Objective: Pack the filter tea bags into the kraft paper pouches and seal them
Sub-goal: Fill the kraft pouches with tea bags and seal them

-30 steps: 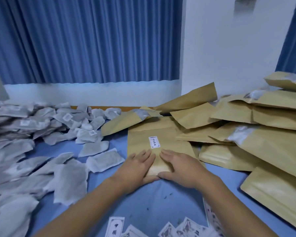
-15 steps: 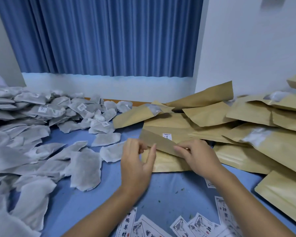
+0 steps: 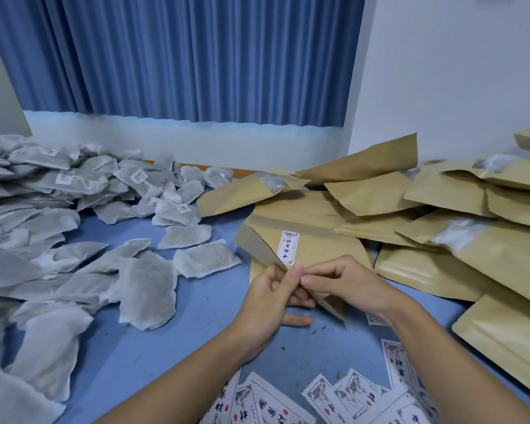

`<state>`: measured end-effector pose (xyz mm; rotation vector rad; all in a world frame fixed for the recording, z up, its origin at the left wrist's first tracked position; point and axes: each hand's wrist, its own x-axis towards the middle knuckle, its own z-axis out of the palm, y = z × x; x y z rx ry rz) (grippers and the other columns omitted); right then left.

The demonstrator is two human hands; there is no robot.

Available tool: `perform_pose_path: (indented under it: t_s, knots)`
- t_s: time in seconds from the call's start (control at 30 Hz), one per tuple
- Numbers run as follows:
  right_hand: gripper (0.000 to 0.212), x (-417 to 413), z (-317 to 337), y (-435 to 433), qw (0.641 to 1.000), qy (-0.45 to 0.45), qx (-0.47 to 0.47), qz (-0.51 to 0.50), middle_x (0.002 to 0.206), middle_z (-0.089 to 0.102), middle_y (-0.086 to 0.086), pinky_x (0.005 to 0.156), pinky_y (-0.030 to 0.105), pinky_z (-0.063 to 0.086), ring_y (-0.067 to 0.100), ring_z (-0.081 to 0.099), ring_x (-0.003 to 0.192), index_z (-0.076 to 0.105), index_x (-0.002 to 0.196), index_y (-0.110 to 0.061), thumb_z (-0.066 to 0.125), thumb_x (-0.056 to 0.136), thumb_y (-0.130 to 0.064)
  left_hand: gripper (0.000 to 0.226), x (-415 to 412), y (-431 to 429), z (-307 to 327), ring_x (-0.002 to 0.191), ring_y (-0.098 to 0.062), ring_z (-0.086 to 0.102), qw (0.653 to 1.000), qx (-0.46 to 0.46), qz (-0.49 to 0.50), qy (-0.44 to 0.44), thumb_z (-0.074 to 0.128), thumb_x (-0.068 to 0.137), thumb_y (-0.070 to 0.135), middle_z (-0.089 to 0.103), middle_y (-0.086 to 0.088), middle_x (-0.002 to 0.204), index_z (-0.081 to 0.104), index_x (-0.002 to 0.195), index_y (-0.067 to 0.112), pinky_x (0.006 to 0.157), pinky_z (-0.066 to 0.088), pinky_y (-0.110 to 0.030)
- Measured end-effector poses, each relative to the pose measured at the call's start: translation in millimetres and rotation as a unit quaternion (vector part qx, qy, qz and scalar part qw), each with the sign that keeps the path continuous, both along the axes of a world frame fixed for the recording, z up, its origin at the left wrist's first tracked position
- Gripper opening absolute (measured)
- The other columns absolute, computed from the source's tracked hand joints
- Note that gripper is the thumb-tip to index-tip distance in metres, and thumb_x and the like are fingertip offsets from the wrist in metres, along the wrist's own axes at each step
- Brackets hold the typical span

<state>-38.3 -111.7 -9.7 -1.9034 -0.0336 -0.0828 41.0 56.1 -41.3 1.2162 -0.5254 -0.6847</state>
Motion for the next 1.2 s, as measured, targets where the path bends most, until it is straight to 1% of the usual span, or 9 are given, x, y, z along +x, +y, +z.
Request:
perform_pose_path:
  t_s: [0.2, 0.33, 0.43, 0.63, 0.7, 0.87, 1.03, 1.13, 1.2]
  knots:
    - [0.029, -1, -1, 1, 1.0, 0.009, -0.002, -0.004, 0.089, 0.074, 0.008, 0.08, 0.02, 0.041, 0.008, 0.052, 0.084, 0.078, 0.111, -0.026, 0.068, 0.092, -0.046, 0.074, 0, -1, 0, 0.079, -0.028, 0.072, 1.0, -0.004, 0.007, -0.005, 0.072, 0.073, 0.06, 0.066, -0.014, 0.077, 0.052, 0.106, -0.003, 0.053, 0.058, -0.033]
    - [0.026, -2, 1, 3, 1.0, 0.004, -0.002, -0.002, 0.1, 0.074, 0.013, 0.086, 0.024, 0.043, 0.011, 0.053, 0.09, 0.076, 0.114, -0.027, 0.07, 0.092, -0.039, 0.079, 1, -1, -2, 0.077, -0.029, 0.072, 1.0, -0.006, 0.012, -0.016, 0.071, 0.073, 0.06, 0.066, -0.015, 0.078, 0.049, 0.107, -0.007, 0.051, 0.056, -0.031]
    - [0.025, -3, 3, 4, 1.0, 0.01, -0.005, -0.025, 0.07, 0.044, 0.014, 0.074, 0.028, 0.033, 0.026, 0.034, 0.073, 0.078, 0.11, -0.028, 0.066, 0.094, -0.042, 0.073, 2, -2, -4, 0.077, -0.029, 0.071, 1.0, -0.004, 0.011, -0.028, 0.071, 0.075, 0.059, 0.067, -0.015, 0.077, 0.05, 0.106, -0.004, 0.05, 0.056, -0.031]
    - [0.056, -6, 5, 8, 0.997, 0.011, -0.039, -0.06, 0.068, 0.041, 0.016, 0.067, 0.035, 0.025, 0.026, 0.028, 0.069, 0.06, 0.081, 0.012, 0.06, 0.098, -0.041, 0.03, 3, -2, -7, 0.076, -0.03, 0.071, 0.999, 0.01, 0.019, -0.04, 0.057, 0.101, 0.034, 0.066, -0.018, 0.079, 0.059, 0.096, 0.004, 0.052, 0.057, -0.032]
    - [0.047, -4, 10, 15, 0.989, -0.011, -0.139, -0.051, 0.064, 0.036, 0.022, 0.06, 0.034, 0.024, 0.027, 0.026, 0.065, 0.054, 0.071, 0.008, 0.059, 0.101, -0.029, 0.027, 1, -3, -8, 0.07, -0.029, 0.069, 0.998, 0.016, 0.044, -0.04, 0.049, 0.106, 0.023, 0.064, -0.019, 0.074, 0.061, 0.089, 0.005, 0.051, 0.056, -0.033]
    - [0.036, 3, 26, 28, 0.912, -0.075, -0.387, -0.118, 0.056, 0.043, 0.007, 0.057, 0.037, 0.035, 0.019, 0.035, 0.057, 0.049, 0.062, -0.011, 0.059, 0.094, -0.023, 0.038, 1, 0, -4, 0.051, -0.025, 0.059, 0.994, 0.017, 0.072, -0.081, 0.042, 0.107, 0.012, 0.055, -0.014, 0.058, 0.052, 0.071, 0.003, 0.045, 0.049, -0.03]
    - [0.018, 5, 33, 25, 0.808, -0.134, -0.44, -0.368, 0.072, 0.067, 0.006, 0.065, 0.04, 0.051, 0.034, 0.061, 0.072, 0.069, 0.082, -0.019, 0.059, 0.095, -0.026, 0.034, -9, -3, -6, 0.043, -0.025, 0.055, 0.986, 0.039, 0.035, -0.156, 0.041, 0.105, 0.014, 0.063, -0.01, 0.057, 0.047, 0.072, 0.006, 0.043, 0.044, -0.027]
    - [0.016, -2, 45, 6, 0.897, -0.035, -0.369, -0.24, 0.07, 0.067, -0.009, 0.068, 0.038, 0.052, 0.017, 0.061, 0.072, 0.068, 0.072, -0.034, 0.07, 0.088, -0.036, 0.035, -17, -1, -13, 0.053, -0.024, 0.064, 0.987, 0.031, -0.008, -0.158, 0.04, 0.107, 0.015, 0.066, -0.007, 0.061, 0.05, 0.074, 0.007, 0.049, 0.051, -0.027]
    - [0.021, -5, 47, 9, 0.892, 0.07, -0.418, -0.157, 0.068, 0.063, -0.008, 0.065, 0.036, 0.049, 0.017, 0.058, 0.071, 0.061, 0.067, -0.04, 0.071, 0.086, -0.034, 0.041, -14, -2, -9, 0.06, -0.028, 0.067, 0.989, 0.029, 0.025, -0.141, 0.041, 0.106, 0.009, 0.068, -0.007, 0.062, 0.053, 0.067, 0.012, 0.055, 0.053, -0.028]
